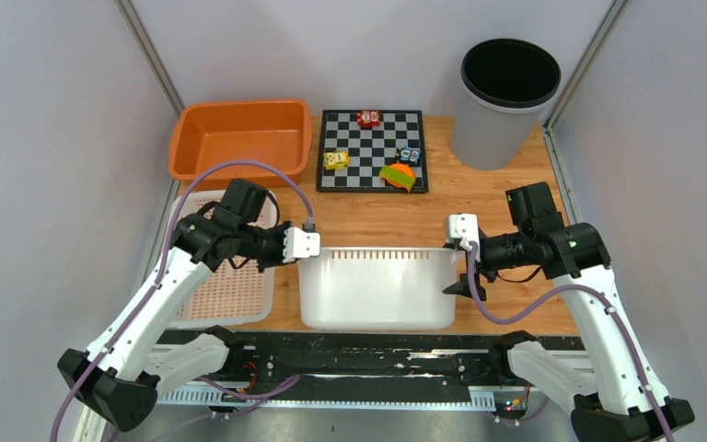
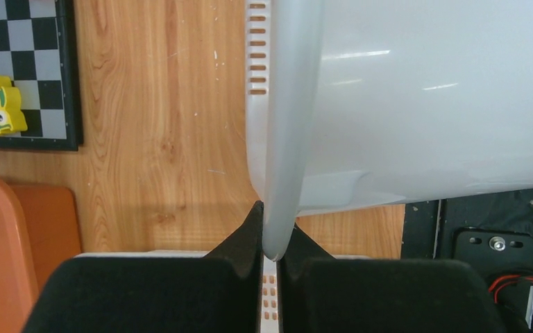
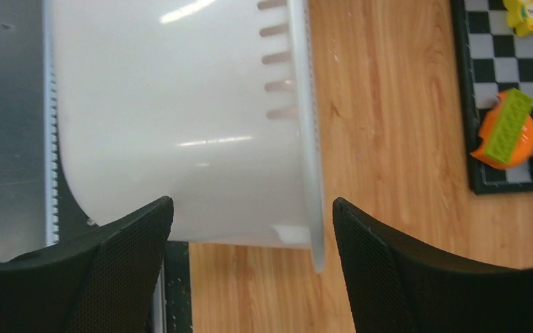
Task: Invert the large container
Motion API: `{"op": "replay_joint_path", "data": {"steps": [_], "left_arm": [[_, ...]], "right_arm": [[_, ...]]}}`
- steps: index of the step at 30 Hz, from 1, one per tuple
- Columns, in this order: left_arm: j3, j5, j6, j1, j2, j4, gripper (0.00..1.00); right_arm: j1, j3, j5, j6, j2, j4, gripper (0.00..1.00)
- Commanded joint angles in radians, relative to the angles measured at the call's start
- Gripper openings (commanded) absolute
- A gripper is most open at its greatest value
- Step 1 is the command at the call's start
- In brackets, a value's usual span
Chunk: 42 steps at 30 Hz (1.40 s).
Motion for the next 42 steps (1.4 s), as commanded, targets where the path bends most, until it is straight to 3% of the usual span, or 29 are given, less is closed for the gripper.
{"op": "replay_joint_path", "data": {"steps": [1, 8, 21, 35, 42], "left_arm": [[0.033, 0.094, -0.017, 0.0, 0.036, -0.016, 0.0], [0.073, 0.228, 0.021, 0.109, 0.111, -0.074, 0.0], [0.13, 0.388, 0.101, 0.211, 0.265, -0.191, 0.0], [0.178, 0.442, 0.14, 0.248, 0.337, -0.247, 0.0], [0.2, 0.435, 0.173, 0.252, 0.354, -0.279, 0.0]], "right_arm": [[-0.028, 0.036, 0.216, -0.003, -0.008, 0.039, 0.87], [-0.093, 0.003, 0.254, -0.033, 0.028, 0.083, 0.83], [-0.209, -0.049, -0.018, -0.122, 0.169, 0.1, 0.65], [-0.34, -0.072, -0.231, -0.183, 0.305, 0.176, 0.56], [-0.343, -0.101, -0.28, -0.271, 0.306, 0.173, 0.58]]}}
